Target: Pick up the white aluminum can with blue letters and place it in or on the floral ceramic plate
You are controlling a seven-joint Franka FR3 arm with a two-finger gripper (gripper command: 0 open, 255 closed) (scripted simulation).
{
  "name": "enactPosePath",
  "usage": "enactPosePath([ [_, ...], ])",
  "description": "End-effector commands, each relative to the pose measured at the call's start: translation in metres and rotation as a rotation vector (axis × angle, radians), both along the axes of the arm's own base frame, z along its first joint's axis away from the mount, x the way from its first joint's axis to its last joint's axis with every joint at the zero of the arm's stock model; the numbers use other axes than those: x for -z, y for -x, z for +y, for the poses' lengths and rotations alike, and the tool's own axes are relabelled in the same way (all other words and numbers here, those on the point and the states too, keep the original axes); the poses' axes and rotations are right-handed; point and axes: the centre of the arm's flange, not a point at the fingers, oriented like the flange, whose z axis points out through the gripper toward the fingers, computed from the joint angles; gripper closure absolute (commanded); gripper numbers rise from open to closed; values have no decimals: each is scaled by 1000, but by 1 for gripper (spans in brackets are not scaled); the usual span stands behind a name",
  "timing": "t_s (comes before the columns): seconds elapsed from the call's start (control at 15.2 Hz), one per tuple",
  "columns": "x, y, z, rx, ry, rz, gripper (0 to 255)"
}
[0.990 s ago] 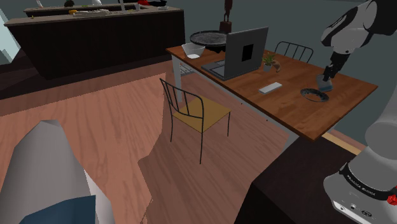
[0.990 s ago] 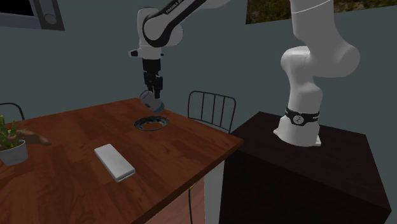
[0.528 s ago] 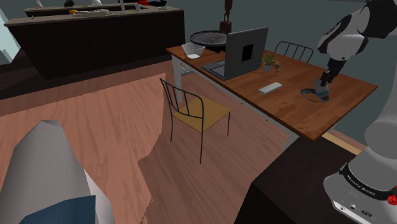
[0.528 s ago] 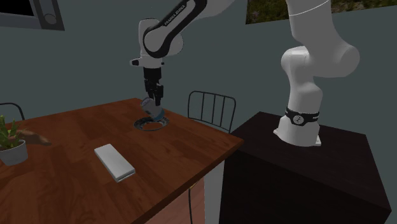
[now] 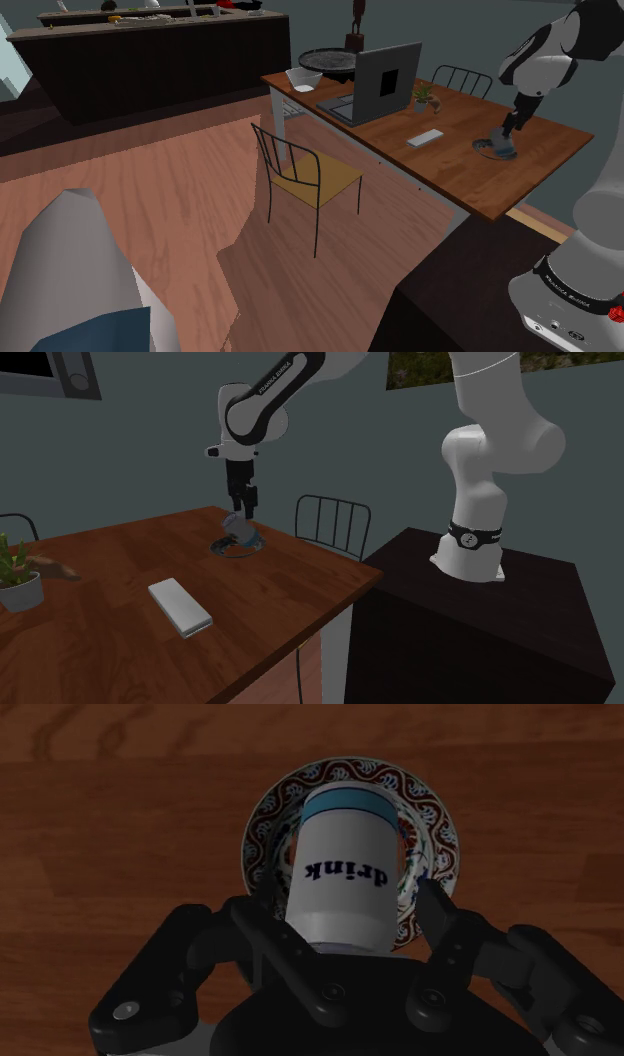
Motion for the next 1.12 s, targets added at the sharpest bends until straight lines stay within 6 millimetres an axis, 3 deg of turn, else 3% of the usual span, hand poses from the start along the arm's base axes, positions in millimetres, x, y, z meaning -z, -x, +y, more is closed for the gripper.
enactPosePath([
  [0.0,0,0,0,0,0,0,0],
  [0.26,0,0,0,0,0,0,0],
  [0.53,-50,-1,4,0,0,0,0],
  [1.06,-50,-1,4,0,0,0,0],
])
